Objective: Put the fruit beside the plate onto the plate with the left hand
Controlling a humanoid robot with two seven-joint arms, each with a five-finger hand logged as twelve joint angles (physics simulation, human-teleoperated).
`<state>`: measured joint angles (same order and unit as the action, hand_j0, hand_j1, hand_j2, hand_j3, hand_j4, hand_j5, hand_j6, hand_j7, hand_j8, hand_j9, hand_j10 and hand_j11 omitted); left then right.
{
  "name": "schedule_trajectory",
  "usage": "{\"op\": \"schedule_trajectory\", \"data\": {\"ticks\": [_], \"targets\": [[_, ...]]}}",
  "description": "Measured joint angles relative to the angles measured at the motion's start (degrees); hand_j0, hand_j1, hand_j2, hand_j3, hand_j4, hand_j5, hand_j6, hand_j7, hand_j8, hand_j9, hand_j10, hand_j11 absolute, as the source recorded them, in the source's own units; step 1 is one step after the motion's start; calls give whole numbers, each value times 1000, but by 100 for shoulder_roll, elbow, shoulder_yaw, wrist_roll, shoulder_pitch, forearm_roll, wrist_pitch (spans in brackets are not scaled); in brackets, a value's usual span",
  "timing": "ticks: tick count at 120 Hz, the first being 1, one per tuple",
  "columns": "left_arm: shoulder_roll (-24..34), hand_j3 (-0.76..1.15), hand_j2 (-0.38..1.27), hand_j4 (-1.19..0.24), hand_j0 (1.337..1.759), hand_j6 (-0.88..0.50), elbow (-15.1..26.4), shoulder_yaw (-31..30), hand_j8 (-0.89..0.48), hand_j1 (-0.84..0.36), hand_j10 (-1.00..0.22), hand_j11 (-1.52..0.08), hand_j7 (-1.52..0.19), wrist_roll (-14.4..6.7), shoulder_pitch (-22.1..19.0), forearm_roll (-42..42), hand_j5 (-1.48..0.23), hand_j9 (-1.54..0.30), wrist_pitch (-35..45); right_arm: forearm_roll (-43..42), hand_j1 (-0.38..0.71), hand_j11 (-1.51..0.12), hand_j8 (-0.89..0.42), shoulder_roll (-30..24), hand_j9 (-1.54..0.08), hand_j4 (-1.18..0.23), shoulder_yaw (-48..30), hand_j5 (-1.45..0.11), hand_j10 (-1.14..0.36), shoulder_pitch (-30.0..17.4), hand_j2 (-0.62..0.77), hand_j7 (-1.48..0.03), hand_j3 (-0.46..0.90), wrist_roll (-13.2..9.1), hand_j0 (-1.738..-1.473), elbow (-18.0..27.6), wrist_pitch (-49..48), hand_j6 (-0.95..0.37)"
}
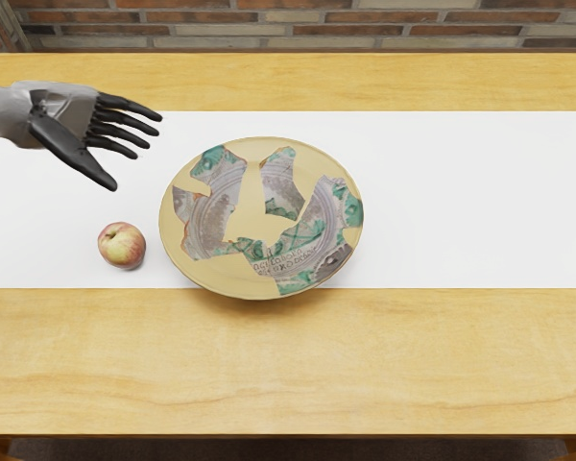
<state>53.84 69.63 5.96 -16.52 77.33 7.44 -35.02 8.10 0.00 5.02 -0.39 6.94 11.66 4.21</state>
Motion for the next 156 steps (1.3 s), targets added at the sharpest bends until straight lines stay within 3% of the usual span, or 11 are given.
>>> {"op": "schedule_trajectory", "data": {"ticks": [11, 16, 23, 32, 40, 51, 72, 91, 123, 156], "targets": [[8, 0, 50, -249, 1658, -249, 17, -6, -249, 53, -248, -322, -322, -14, -10, 55, -322, -322, 0, -5, -308, -45, -35, 0, -45, -35, 1, -45, -35, 2, -7, -45, 0, 7, -1658, -7, 0, -35], [113, 0, 50, -249, 1658, -249, 40, -30, -249, 53, -249, -322, -322, -136, -5, 166, -322, -322, 0, -7, -308, -45, -35, 0, -45, -35, 1, -45, -35, 3, -7, -45, 0, 8, -1658, -11, 1, -35], [295, 0, 50, -249, 1658, -249, 203, -138, -249, 52, -249, -322, -323, -493, 17, 341, -323, -323, 0, -8, -308, -45, -35, 0, -45, -35, 0, -45, -35, 3, -7, -45, 0, 9, -1658, -17, 1, -35], [345, 0, 51, -250, 1658, -250, 542, -339, -250, 52, -249, -323, -323, -1165, 106, 479, -323, -323, 50, -5, -308, -45, -35, 0, -45, -35, 0, -45, -35, 4, -7, -45, 0, 9, -1658, -20, 1, -35], [282, 0, 51, -251, 1658, -251, 740, -751, -251, 52, -250, -323, -323, -1488, 590, 552, -324, -323, 363, -3, -307, -45, -35, 0, -45, -35, -1, -45, -35, 4, -7, -45, 0, 9, -1658, -24, 1, -35], [62, 0, 51, -251, 1658, -251, 894, -1705, -251, 52, -250, -323, -323, -1699, 1426, 597, -324, -323, 909, -2, -307, -45, -35, 0, -45, -35, -3, -45, -35, 4, -7, -45, 0, 9, -1658, -29, 1, -35], [-840, 0, 50, -250, 1658, -251, 988, -3614, -251, 52, -250, -323, -323, -1820, 2279, 621, -323, -323, 1821, -2, -308, -45, -35, 0, -45, -35, -8, -45, -35, 4, -7, -45, 0, 10, -1658, -32, 1, -35], [-1095, 0, 50, -250, 1658, -251, 1215, -4589, -251, 52, -250, -323, -323, -1842, 2784, 580, -323, -323, 3233, -3, -307, -45, -35, 0, -45, -35, -9, -45, -35, 9, -7, -45, 0, 10, -1658, -32, 12, -35], [-1376, 0, 51, -250, 1658, -251, 2121, -4929, -250, 52, -250, -323, -323, -1848, 2796, 573, -323, -323, 5843, -2, -308, -45, -35, 0, -45, -35, -9, -45, -35, 22, -7, -45, 0, 17, -1658, -107, 48, -35], [-1887, 0, 51, -250, 1658, -250, 2789, -4931, -250, 52, -250, -323, -323, -1848, 2621, 567, -323, -323, 6849, -5, -308, -45, -35, 0, -45, -35, -8, -45, -35, 54, -7, -45, 0, 18, -1658, -117, 61, -35]]}}
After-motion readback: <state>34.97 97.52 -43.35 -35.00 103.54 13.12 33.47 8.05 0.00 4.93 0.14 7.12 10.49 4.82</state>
